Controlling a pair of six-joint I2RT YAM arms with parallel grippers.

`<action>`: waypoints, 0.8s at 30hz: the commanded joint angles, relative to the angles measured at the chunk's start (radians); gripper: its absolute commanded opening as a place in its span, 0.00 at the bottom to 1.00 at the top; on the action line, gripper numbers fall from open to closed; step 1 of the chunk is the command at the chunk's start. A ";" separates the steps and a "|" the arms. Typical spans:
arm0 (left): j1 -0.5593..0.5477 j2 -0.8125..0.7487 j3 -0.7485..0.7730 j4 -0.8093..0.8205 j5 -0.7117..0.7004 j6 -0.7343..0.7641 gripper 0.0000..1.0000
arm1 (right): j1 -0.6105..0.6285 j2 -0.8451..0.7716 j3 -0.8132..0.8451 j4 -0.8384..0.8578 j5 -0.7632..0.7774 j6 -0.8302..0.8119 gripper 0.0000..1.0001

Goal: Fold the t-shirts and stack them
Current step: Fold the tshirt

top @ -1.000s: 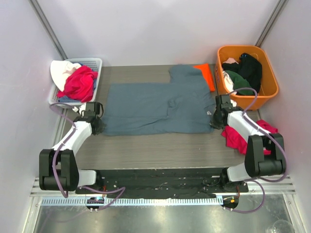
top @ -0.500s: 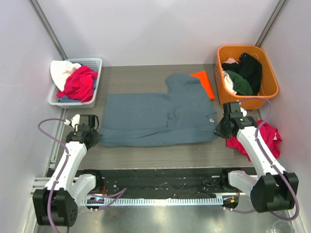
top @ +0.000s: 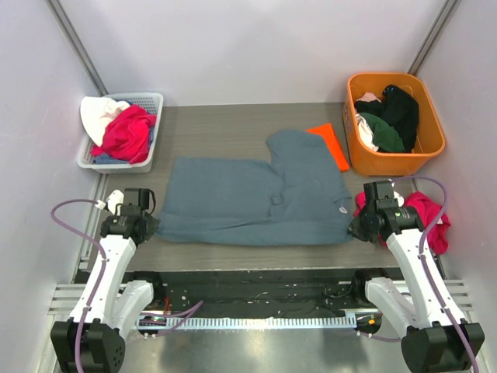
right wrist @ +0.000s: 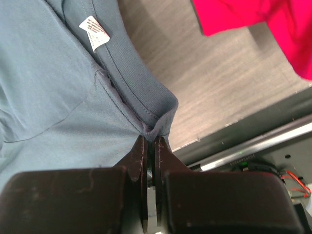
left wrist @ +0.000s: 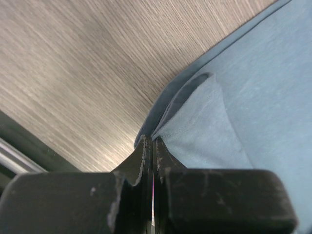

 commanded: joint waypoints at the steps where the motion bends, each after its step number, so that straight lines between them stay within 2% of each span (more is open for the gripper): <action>1: 0.005 -0.054 0.067 -0.076 -0.066 -0.057 0.00 | -0.002 -0.024 -0.004 -0.060 0.013 0.009 0.01; 14: 0.002 -0.135 0.139 -0.242 -0.074 -0.136 0.00 | -0.002 -0.052 -0.005 -0.096 0.007 -0.020 0.01; 16: 0.002 -0.149 0.145 -0.256 -0.076 -0.143 0.06 | -0.002 -0.049 -0.002 -0.097 0.000 -0.027 0.04; 17: 0.002 -0.163 0.147 -0.274 -0.076 -0.145 0.16 | -0.002 -0.047 0.001 -0.096 -0.013 -0.034 0.13; 18: 0.002 -0.169 0.150 -0.287 -0.079 -0.151 0.31 | -0.002 -0.044 0.008 -0.100 -0.014 -0.036 0.25; 19: 0.002 -0.177 0.160 -0.302 -0.082 -0.159 0.47 | -0.002 -0.044 0.018 -0.108 -0.016 -0.036 0.42; 20: 0.002 -0.190 0.167 -0.329 -0.085 -0.166 0.72 | -0.002 -0.044 0.039 -0.114 -0.011 -0.033 0.50; 22: 0.002 -0.206 0.194 -0.354 -0.100 -0.174 0.99 | -0.002 -0.050 0.071 -0.120 0.009 -0.028 0.60; 24: 0.002 -0.230 0.228 -0.374 -0.124 -0.175 1.00 | -0.004 -0.052 0.137 -0.125 0.049 -0.027 0.65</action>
